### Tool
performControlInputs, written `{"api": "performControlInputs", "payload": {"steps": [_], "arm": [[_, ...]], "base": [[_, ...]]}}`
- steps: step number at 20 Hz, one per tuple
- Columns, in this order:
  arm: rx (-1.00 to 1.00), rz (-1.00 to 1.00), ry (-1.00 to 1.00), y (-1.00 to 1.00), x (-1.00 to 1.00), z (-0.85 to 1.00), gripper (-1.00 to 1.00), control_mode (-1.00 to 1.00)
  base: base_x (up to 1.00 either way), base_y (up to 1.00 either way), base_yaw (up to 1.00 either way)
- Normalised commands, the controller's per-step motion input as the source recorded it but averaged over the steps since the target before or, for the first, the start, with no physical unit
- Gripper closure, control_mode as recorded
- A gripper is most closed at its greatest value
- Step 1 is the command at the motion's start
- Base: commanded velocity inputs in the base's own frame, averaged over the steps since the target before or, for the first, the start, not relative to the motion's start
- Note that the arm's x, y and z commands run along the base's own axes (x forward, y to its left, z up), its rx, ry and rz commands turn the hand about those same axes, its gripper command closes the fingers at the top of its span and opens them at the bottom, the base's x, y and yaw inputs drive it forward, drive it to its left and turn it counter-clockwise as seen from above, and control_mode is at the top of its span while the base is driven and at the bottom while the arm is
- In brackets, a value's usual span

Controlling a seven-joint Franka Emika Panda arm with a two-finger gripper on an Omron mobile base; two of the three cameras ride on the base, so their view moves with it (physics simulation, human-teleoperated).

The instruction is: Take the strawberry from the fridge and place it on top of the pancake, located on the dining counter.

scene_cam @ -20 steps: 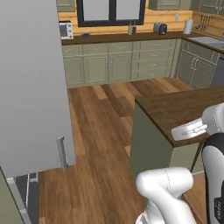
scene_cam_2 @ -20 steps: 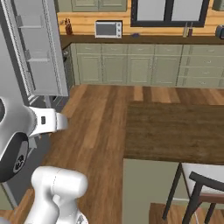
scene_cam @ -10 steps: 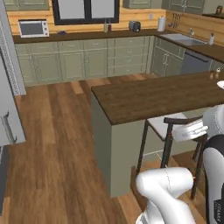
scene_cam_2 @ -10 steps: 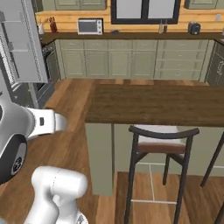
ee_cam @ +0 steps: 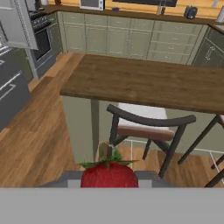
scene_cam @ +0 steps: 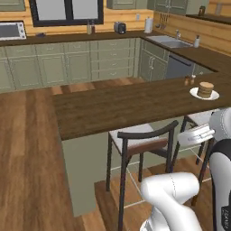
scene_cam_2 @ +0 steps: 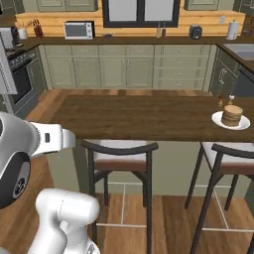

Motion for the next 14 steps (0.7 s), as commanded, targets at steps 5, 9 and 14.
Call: {"api": "performControlInputs", "payload": {"steps": [5,9,14], "arm": [[0.0,0.0,0.0,0.0,0.0,0.0,1.0,1.0],[0.0,0.0,0.0,0.0,0.0,0.0,1.0,1.0],[0.0,0.0,0.0,0.0,0.0,0.0,1.0,1.0]], "base": [[0.73,-1.0,0.0],[0.88,-1.0,0.0],[0.78,-1.0,0.0]]}}
